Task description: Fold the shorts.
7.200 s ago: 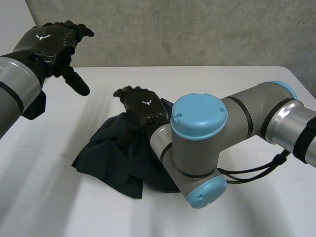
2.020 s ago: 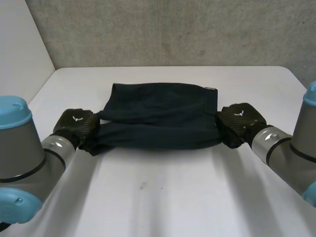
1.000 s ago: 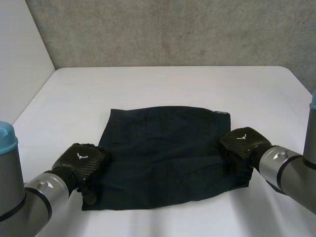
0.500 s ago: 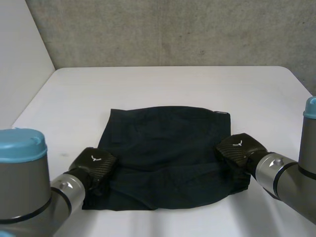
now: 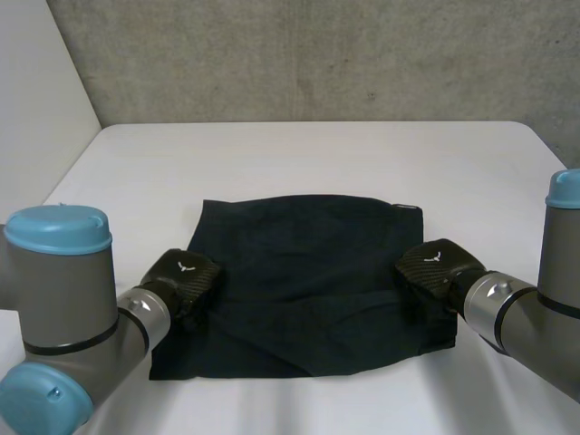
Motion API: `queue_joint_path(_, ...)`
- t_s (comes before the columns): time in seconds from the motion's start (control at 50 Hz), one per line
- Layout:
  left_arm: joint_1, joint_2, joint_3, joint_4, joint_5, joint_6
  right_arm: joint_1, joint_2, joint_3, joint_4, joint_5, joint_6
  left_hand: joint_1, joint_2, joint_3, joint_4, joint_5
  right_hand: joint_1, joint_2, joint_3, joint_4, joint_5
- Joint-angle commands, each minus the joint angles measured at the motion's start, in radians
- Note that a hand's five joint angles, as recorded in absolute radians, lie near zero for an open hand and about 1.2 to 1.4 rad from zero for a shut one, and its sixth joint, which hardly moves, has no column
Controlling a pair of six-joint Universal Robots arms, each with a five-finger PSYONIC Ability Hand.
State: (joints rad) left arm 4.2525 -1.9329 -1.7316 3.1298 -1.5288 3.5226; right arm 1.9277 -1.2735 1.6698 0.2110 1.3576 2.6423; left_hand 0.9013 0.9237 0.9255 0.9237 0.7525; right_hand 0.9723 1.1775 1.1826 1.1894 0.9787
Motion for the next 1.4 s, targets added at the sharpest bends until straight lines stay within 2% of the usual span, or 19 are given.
queue_joint_path(0.02,-0.002,0.029,-0.025,0.003,-0.002,-0.001,0.002,-0.001,0.004,-0.001,-0.002,0.001,0.064,0.041,0.040,0.041,0.038,0.424,0.219,0.214,0.207,0.243)
queue_joint_path(0.3,0.001,-0.027,-0.025,0.004,-0.002,0.002,0.002,0.002,0.010,-0.010,-0.002,0.001,-0.083,-0.105,-0.107,-0.105,-0.109,0.424,0.219,0.214,0.207,0.243)
queue_joint_path(0.34,0.001,-0.032,-0.022,0.004,-0.002,0.002,0.002,0.002,0.010,-0.012,-0.002,-0.001,-0.030,-0.053,-0.055,-0.053,-0.056,0.424,0.219,0.214,0.207,0.243)
queue_joint_path(0.38,0.001,-0.034,-0.017,0.004,-0.002,0.002,0.002,0.003,0.010,-0.012,0.000,-0.002,0.139,0.117,0.115,0.117,0.113,0.424,0.219,0.214,0.207,0.243)
queue_joint_path(0.4,0.003,-0.035,-0.010,0.004,-0.002,0.002,0.002,0.005,0.008,-0.012,0.000,-0.004,0.451,0.429,0.427,0.429,0.425,0.424,0.219,0.214,0.207,0.243)
queue_joint_path(0.42,0.004,-0.035,-0.005,0.004,-0.002,0.002,0.002,0.008,0.001,-0.013,0.000,-0.007,0.495,0.472,0.470,0.472,0.469,0.424,0.219,0.214,0.207,0.243)
queue_joint_path(0.52,0.012,-0.052,0.098,0.004,-0.002,0.004,0.004,0.046,-0.050,-0.016,0.001,-0.056,0.495,0.473,0.471,0.473,0.469,0.424,0.219,0.214,0.207,0.243)
queue_joint_path(0.6,0.012,-0.090,0.268,0.001,-0.002,0.006,0.010,0.095,-0.166,-0.061,0.035,-0.081,0.495,0.473,0.471,0.473,0.469,0.424,0.219,0.214,0.207,0.243)
queue_joint_path(0.66,0.012,-0.104,0.377,0.003,-0.004,0.015,0.046,0.118,-0.290,-0.163,0.080,-0.074,0.495,0.473,0.471,0.473,0.469,0.424,0.219,0.214,0.207,0.243)
queue_joint_path(0.68,0.012,-0.112,0.485,0.007,-0.005,0.031,0.050,0.118,-0.320,-0.197,0.092,-0.073,0.495,0.473,0.471,0.473,0.469,0.424,0.219,0.214,0.207,0.243)
queue_joint_path(0.74,0.012,-0.112,0.654,0.021,-0.030,0.050,0.057,0.109,-0.456,-0.408,0.164,-0.070,0.495,0.473,0.471,0.473,0.469,0.424,0.219,0.214,0.207,0.243)
queue_joint_path(0.8,0.010,-0.100,0.847,0.111,-0.129,0.049,0.065,0.086,-0.533,-0.637,0.193,-0.055,0.495,0.473,0.471,0.473,0.469,0.424,0.219,0.214,0.207,0.243)
queue_joint_path(0.88,0.009,-0.066,0.922,0.280,-0.201,0.045,0.068,0.046,-0.552,-0.856,0.207,-0.039,0.495,0.473,0.471,0.473,0.469,0.424,0.219,0.214,0.207,0.243)
queue_joint_path(0.96,0.001,0.017,0.891,0.401,-0.200,0.044,0.077,0.022,-0.536,-0.927,0.206,-0.027,0.495,0.473,0.471,0.473,0.469,0.424,0.219,0.214,0.207,0.243)
queue_joint_path(1.02,0.001,0.041,0.831,0.403,-0.198,0.033,0.088,0.020,-0.515,-0.900,0.206,-0.015,0.495,0.473,0.471,0.473,0.469,0.424,0.219,0.214,0.207,0.243)
queue_joint_path(1.22,0.012,0.046,0.404,0.408,-0.140,-0.027,0.085,0.037,-0.329,-0.771,0.192,0.004,0.495,0.473,0.471,0.473,0.469,0.424,0.219,0.214,0.207,0.243)
queue_joint_path(1.3,0.023,0.020,0.242,0.414,-0.125,-0.028,0.086,0.123,-0.242,-0.726,0.190,-0.001,0.495,0.473,0.471,0.473,0.469,0.424,0.219,0.214,0.207,0.243)
queue_joint_path(1.4,0.023,-0.115,0.115,0.414,-0.097,-0.022,0.088,0.250,-0.168,-0.629,0.183,-0.007,0.495,0.473,0.471,0.473,0.469,0.424,0.219,0.214,0.207,0.243)
